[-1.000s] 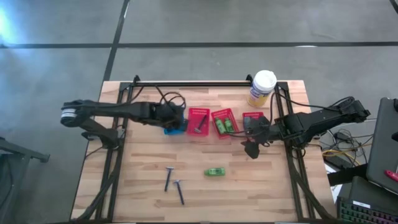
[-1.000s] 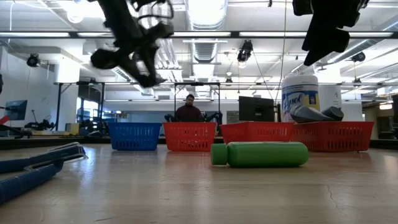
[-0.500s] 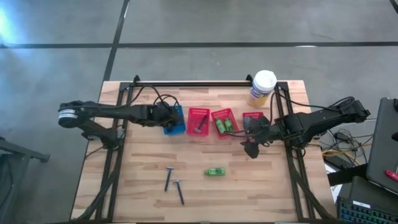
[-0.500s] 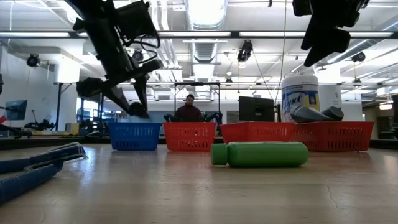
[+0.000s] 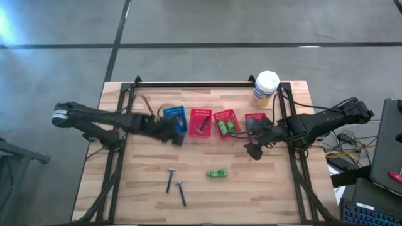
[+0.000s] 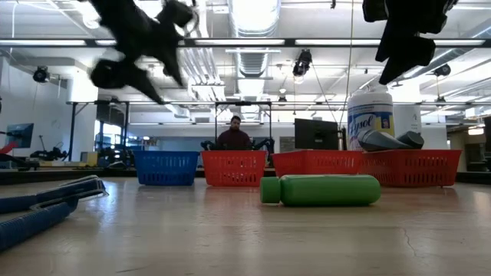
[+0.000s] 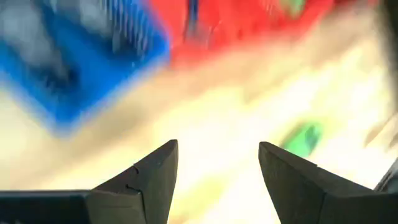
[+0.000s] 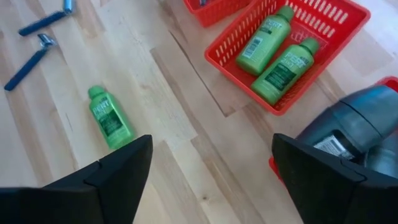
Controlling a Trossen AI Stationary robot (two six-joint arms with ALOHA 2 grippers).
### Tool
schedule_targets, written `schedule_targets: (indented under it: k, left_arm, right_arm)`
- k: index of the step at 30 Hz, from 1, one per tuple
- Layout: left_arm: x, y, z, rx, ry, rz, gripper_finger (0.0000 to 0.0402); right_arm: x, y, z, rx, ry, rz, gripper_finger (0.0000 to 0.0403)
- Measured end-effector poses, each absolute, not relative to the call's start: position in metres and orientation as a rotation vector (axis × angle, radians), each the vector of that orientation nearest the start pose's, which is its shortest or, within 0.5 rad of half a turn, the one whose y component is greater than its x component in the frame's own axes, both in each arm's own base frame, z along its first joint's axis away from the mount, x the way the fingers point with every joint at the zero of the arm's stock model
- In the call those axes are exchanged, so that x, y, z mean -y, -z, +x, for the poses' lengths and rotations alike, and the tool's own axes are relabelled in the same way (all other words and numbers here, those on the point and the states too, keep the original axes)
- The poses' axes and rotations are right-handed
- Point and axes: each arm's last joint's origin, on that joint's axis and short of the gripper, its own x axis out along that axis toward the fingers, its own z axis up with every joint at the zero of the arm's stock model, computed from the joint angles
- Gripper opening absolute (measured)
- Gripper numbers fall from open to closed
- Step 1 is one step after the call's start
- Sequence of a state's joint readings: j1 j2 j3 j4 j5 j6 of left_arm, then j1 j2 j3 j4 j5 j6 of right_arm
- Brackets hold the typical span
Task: Pick & Place Travel size toiletries
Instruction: Put the razor into the left red bin
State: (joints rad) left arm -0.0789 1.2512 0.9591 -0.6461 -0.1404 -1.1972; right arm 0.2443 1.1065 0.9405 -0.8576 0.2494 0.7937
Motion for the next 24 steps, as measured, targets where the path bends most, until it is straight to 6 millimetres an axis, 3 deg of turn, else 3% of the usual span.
schedule_targets:
  k: [4,10,14,24]
  left_arm:
    - [0.068,-0.249,0.226,-0.999,-0.653,-1.0,0.0228]
    - [0.131,-0.221,0.216,-1.044,-0.78,-1.15,0.0229]
    - [0.148,-0.202,0.226,-1.066,-0.853,-1.147,0.023]
    - [0.175,-0.179,0.269,-1.131,-0.865,-1.051,0.023]
  right_arm:
    - [-0.042,-0.276,0.198,-0.929,0.394,0.474,0.0334]
    - [-0.042,-0.276,0.198,-0.928,0.392,0.476,0.0338]
    - [-0.042,-0.276,0.198,-0.929,0.388,0.47,0.0331]
    - [-0.042,-0.276,0.198,-0.932,0.384,0.472,0.0337]
